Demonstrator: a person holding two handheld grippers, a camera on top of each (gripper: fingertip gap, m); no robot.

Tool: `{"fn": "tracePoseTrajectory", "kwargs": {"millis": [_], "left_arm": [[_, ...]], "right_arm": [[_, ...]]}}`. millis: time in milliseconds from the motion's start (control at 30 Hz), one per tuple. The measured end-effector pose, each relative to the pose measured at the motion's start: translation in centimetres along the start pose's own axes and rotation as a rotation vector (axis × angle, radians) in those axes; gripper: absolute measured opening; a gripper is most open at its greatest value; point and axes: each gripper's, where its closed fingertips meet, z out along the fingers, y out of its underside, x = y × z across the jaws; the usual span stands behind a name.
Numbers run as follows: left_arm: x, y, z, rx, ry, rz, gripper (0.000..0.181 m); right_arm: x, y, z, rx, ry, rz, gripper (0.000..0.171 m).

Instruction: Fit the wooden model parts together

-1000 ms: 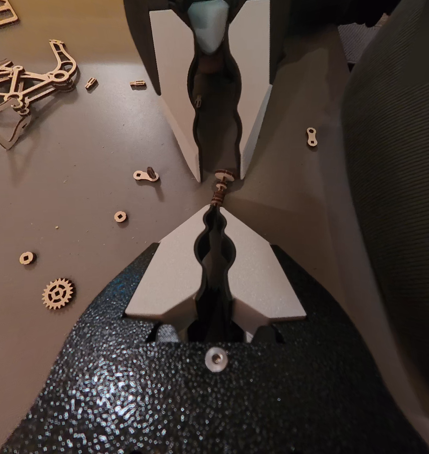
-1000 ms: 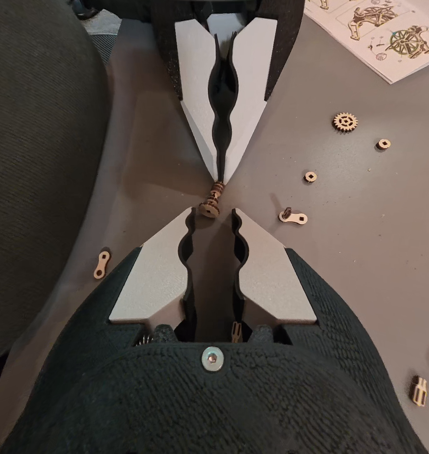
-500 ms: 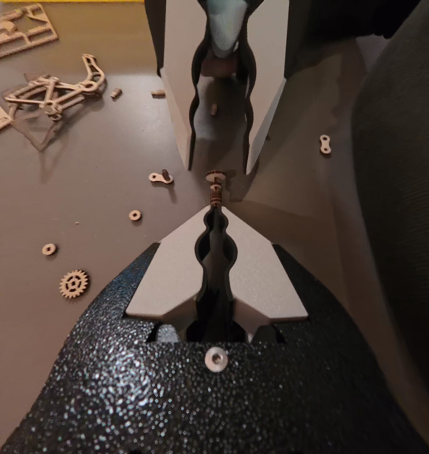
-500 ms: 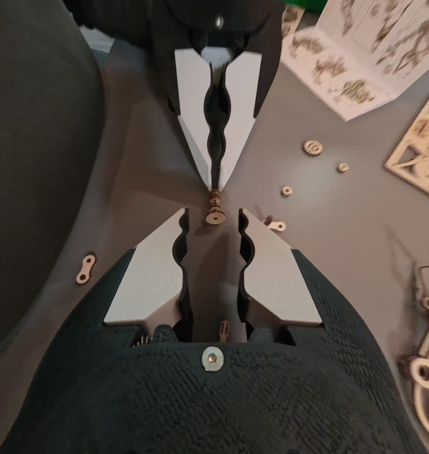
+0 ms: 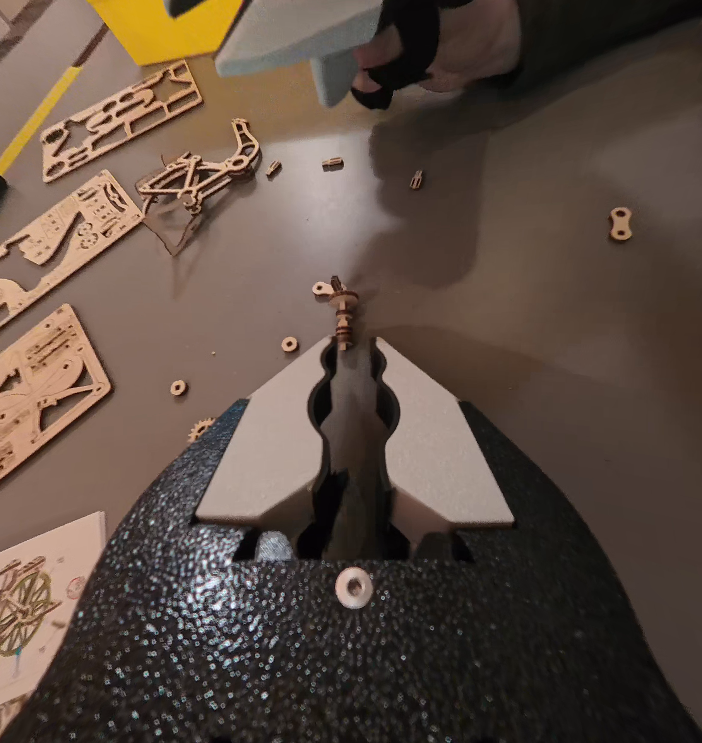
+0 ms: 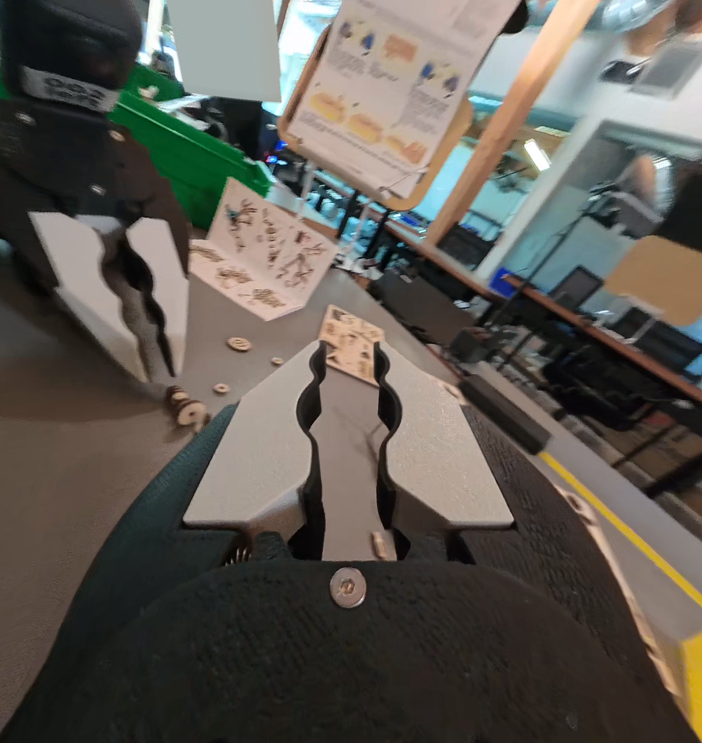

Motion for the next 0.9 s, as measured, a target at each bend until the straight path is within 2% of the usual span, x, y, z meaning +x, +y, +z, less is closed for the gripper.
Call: {"fn": "tracePoseTrajectory", "kwargs": {"millis": [100,167,333,567,700,800,900], "left_arm": [[1.4,-0.4,-0.7,-0.006,0.108,-0.023,0.036],[1.6,-1.2,-1.1,0.023,0.121,-0.051,0.046],[-1.6,-2.9,-2.1,0.166,-0.111,0.048,0.052],[-3.8,-4.5,-3.9,0.382,-0.303,0.148,0.04],[-6.2,-5.4,-6.3,0.489,-0.495,0.179,0.031],[-8.2,-5.6,-8.5,0.567,-0.63,0.143,0.011],[-9.6,-4.9,-9.5,0.562,-0.701,0.093,0.003]], "right_arm": [[1.4,0.1,-0.3,0.016,0.092,-0.134,0.011],[1.3,0.0,-0.2,0.043,0.098,-0.191,0.005],[1.6,1.0,0.5,-0.006,0.13,-0.309,0.001],[2.6,1.6,0.5,-0.037,0.18,-0.34,0.0],[3.1,1.7,0.4,-0.046,0.207,-0.338,0.0],[3.2,1.6,0.4,-0.04,0.209,-0.323,0.0],[3.5,1.5,0.4,-0.029,0.214,-0.286,0.0]]}}
